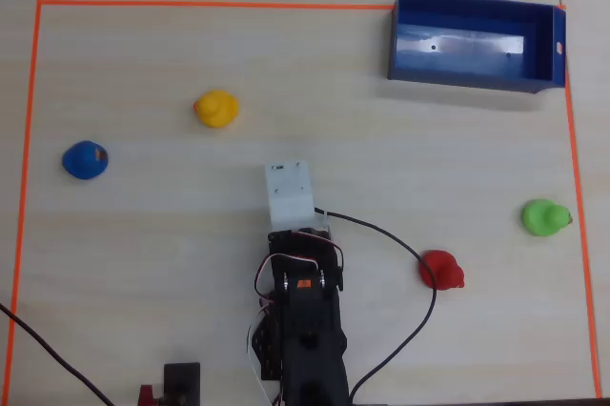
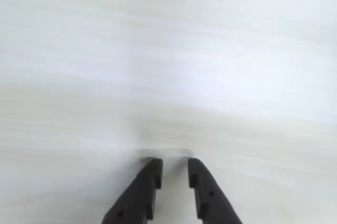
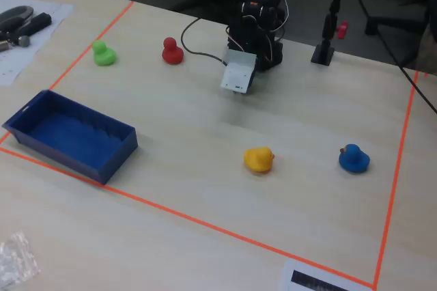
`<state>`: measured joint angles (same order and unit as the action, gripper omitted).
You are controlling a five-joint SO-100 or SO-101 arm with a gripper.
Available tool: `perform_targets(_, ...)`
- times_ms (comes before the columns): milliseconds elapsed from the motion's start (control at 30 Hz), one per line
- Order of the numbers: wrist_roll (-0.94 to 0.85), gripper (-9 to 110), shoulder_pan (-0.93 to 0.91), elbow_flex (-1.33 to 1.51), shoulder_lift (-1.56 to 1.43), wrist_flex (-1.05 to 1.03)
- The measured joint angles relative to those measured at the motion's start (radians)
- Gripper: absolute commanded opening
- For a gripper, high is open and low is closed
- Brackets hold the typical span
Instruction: Grasp blue duck and put it into box.
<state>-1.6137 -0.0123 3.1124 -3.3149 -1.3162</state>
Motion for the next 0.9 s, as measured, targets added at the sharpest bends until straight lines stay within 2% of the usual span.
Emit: perform_targets(900,0.000,6,0.026,0.000,0.000,0.000)
